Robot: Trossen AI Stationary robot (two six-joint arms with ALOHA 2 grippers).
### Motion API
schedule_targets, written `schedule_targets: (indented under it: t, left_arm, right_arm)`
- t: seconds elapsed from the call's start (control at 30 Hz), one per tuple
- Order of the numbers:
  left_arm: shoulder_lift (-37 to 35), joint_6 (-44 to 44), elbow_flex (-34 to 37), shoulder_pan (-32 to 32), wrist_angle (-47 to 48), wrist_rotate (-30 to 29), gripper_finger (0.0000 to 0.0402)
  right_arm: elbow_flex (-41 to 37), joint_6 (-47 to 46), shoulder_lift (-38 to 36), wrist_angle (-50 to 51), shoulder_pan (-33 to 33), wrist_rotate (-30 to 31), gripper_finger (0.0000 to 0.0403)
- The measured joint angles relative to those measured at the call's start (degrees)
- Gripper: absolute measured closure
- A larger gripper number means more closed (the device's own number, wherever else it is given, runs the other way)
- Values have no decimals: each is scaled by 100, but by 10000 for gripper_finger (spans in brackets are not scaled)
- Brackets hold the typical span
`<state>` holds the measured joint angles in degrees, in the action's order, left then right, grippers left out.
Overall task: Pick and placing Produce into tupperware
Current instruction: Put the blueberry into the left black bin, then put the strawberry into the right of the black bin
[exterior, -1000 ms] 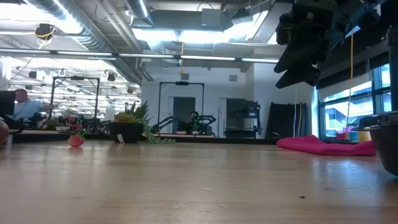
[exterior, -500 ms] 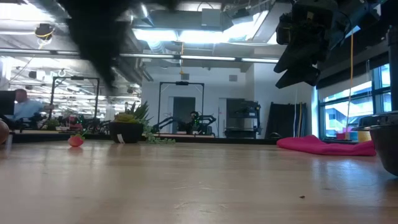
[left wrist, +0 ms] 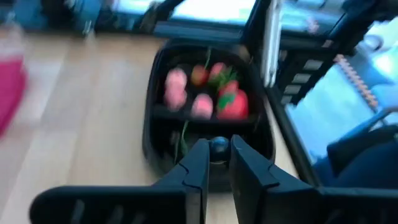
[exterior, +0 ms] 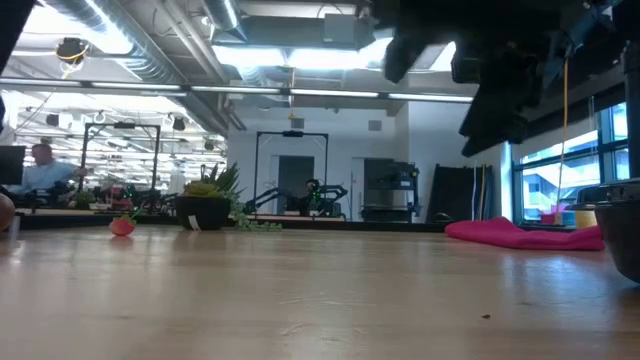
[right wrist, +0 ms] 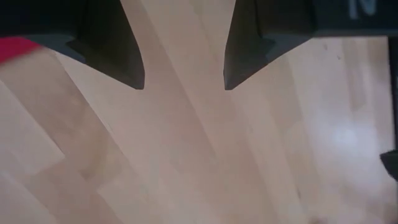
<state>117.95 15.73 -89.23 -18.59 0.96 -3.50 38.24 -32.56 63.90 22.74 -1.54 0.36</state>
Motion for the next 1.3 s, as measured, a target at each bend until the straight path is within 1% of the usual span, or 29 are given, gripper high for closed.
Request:
schedule_targets:
  t: [0.07,0.17,0.27,0.47,0.63,0.93,1.07,1.2,1.3]
  left_arm:
    - [209,-136,-4,61,-620,205,356]
    - [506,-120,-5,129,-1067,486,345]
    - [788,-88,4,177,-1096,469,341]
    - [1235,16,2,207,-1650,461,350]
    - [1329,214,2,189,-1735,456,338]
    - [1327,196,2,155,-1723,455,291]
    - [1327,165,2,160,-1733,491,251]
    - [1327,20,2,197,-1840,855,202]
    - [1263,42,2,241,-1713,913,175]
  right_arm:
    - [0,-37,0,177,4,3,181]
    - [0,-170,0,321,2,5,181]
    - [0,-168,0,365,2,4,181]
    - [0,-149,0,395,2,7,181]
    - [0,-149,0,413,2,7,181]
    - [0,-162,0,413,2,7,181]
    - [0,-162,0,413,2,7,181]
    - [0,-162,0,411,3,7,181]
    - [0,-149,0,411,2,7,181]
